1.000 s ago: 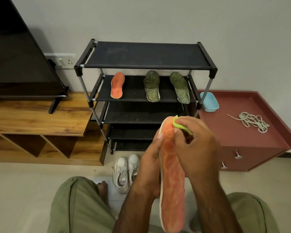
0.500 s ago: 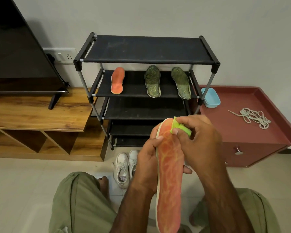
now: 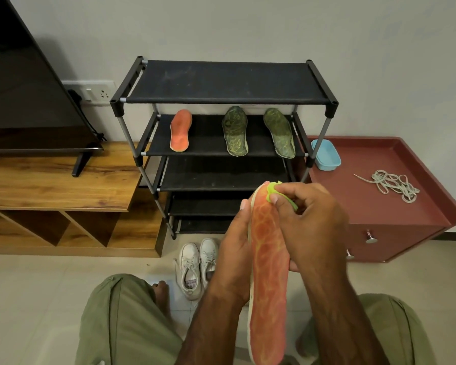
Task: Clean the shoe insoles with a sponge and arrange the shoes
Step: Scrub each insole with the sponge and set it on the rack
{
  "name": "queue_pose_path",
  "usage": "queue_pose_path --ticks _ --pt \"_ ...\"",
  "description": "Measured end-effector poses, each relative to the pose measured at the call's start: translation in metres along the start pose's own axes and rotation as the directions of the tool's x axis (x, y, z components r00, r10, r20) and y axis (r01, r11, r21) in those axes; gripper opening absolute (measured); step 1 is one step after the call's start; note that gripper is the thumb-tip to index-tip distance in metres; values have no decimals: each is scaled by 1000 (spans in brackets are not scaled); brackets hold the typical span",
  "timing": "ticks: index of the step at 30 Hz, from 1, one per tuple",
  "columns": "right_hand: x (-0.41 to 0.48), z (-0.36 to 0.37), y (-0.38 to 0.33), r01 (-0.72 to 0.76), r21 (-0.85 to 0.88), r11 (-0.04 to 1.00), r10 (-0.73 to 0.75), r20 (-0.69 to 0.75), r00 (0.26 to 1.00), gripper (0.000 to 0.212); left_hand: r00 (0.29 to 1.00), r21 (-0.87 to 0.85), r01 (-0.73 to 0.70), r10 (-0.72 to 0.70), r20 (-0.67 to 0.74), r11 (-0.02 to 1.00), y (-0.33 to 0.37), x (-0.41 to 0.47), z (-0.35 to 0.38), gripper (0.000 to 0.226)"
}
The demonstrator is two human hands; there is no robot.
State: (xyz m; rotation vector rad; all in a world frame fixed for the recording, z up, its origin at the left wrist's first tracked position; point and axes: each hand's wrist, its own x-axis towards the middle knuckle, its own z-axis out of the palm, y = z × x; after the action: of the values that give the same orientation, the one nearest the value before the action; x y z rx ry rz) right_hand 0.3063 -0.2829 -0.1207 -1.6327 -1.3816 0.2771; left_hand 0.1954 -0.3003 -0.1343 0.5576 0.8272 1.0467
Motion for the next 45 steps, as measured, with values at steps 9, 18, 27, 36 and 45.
queue_pose_path --ticks 9,18,27,36,45 --pt "9 -5 -3 -33 19 999 32 42 999 12 998 114 -54 55 -3 992 -6 4 -4 71" --pt "12 -8 -6 -42 -13 999 43 80 996 12 998 16 4 -5 63 1000 -8 5 -7 58" --pt "11 -7 -8 -58 18 998 56 101 993 10 998 59 -28 25 63 998 -7 4 -4 56" --pt "9 -3 -10 -54 10 999 53 98 994 9 998 91 -62 62 4 994 -4 4 -6 69" --pt "8 2 -12 -58 48 997 50 144 988 10 997 111 -76 78 -15 991 -6 7 -11 54"
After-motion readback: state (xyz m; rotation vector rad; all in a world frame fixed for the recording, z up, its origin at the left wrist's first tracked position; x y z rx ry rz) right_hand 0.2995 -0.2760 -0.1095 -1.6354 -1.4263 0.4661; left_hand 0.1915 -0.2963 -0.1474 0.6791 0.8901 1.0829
